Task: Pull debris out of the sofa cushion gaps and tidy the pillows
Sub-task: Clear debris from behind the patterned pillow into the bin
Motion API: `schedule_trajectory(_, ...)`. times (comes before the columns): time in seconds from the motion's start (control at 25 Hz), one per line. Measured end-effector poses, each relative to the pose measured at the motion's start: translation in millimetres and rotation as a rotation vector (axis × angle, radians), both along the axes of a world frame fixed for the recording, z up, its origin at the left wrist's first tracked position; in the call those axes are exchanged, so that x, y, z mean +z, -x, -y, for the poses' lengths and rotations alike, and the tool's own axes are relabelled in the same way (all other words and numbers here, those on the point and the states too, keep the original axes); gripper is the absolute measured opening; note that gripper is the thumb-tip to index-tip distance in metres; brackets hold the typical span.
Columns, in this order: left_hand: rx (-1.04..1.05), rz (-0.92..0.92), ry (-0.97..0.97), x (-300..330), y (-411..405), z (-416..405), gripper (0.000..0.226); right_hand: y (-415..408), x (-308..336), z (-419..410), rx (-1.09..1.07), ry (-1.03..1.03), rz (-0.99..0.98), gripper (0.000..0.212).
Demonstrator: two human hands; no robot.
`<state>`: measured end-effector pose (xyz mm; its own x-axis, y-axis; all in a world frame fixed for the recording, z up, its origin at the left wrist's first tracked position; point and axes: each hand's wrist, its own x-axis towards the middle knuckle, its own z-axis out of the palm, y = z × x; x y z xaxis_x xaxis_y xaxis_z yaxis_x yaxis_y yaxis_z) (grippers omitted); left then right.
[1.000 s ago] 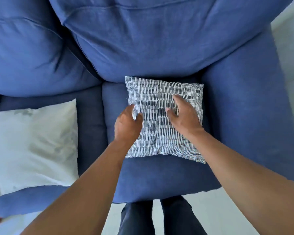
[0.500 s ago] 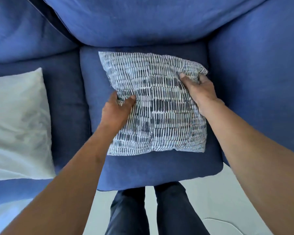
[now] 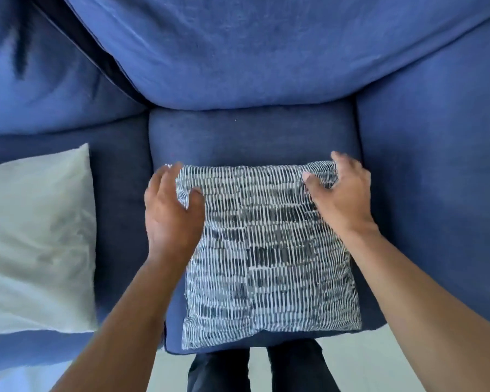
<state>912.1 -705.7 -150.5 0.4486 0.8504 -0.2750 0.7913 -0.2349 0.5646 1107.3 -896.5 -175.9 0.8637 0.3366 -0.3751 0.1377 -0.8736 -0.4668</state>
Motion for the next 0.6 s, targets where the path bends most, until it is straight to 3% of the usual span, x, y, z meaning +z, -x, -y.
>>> schedule_trajectory(0.08, -0.06, 0.047, 0.013, -9, -44, -23, 0.044, -14, -3, -32, 0.105, -0.065, 0.044, 0.072)
schedule_trajectory(0.2, -0.13, -0.067, 0.163, -59, -104, -46, 0.053, -21, -42, -73, 0.282, 0.0, -0.052, 0.078)
schedule_trajectory(0.36, -0.201, -0.342, 0.105, -144, -129, -59, 0.1, -18, -122, -91, 0.198, 0.09, -0.024, 0.095)
schedule_trajectory(0.48, -0.197, -0.399, 0.031, -171, -150, -76, 0.139, -30, -154, -101, 0.101, 0.02, 0.065, 0.109)
schedule_trajectory(0.6, -0.285, -0.447, -0.092, -193, -163, -87, 0.148, -54, -181, -113, 0.099, 0.0, 0.144, 0.123)
